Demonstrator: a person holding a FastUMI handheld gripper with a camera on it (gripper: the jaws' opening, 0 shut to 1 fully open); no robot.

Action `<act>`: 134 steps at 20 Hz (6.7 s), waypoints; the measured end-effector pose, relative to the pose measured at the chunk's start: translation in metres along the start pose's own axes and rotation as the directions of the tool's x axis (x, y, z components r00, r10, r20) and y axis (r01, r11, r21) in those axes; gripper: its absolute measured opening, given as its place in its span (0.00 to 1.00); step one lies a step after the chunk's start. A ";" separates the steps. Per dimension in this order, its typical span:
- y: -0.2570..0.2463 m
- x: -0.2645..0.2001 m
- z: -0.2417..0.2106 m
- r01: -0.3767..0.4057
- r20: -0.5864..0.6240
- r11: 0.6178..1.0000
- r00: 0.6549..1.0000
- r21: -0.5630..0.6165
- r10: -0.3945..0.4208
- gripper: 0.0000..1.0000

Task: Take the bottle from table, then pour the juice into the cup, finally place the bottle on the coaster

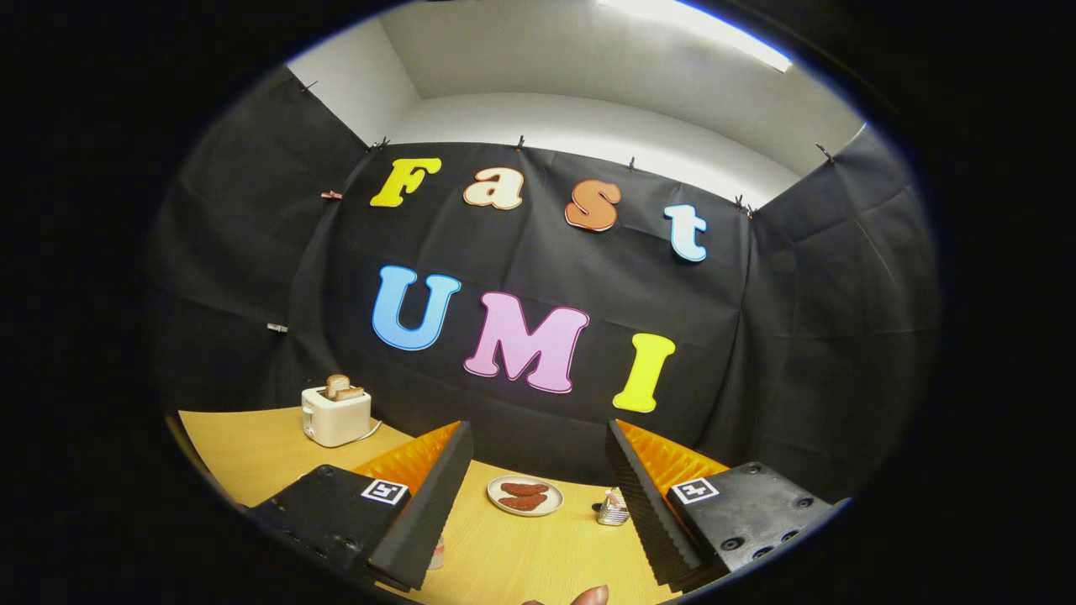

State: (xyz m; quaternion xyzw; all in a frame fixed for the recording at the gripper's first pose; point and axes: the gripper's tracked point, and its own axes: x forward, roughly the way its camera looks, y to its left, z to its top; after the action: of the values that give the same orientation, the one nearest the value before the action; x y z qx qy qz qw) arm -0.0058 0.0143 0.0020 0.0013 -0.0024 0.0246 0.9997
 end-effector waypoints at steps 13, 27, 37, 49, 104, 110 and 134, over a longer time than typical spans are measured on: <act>0.096 0.004 -0.122 -0.118 -0.023 0.979 0.992 0.165 0.123 0.97; 0.162 0.031 -0.299 -0.139 -0.173 0.968 0.969 0.211 0.177 0.97; 0.173 0.053 -0.318 -0.115 -0.181 0.977 0.972 0.182 0.148 0.80; 0.172 0.066 -0.247 -0.127 -0.242 0.976 0.967 -0.175 0.082 0.70; 0.270 0.093 -0.276 -0.498 -0.495 0.018 0.866 -0.867 0.072 0.70; 0.271 0.094 -0.273 -0.483 -0.484 -0.024 0.872 -0.875 0.080 0.70; 0.275 0.102 -0.258 -0.410 -0.427 -0.152 0.898 -0.899 0.107 0.70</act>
State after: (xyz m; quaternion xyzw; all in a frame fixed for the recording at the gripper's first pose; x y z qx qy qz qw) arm 0.0836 0.2949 -0.2545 -0.7339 0.0835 0.2152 0.6388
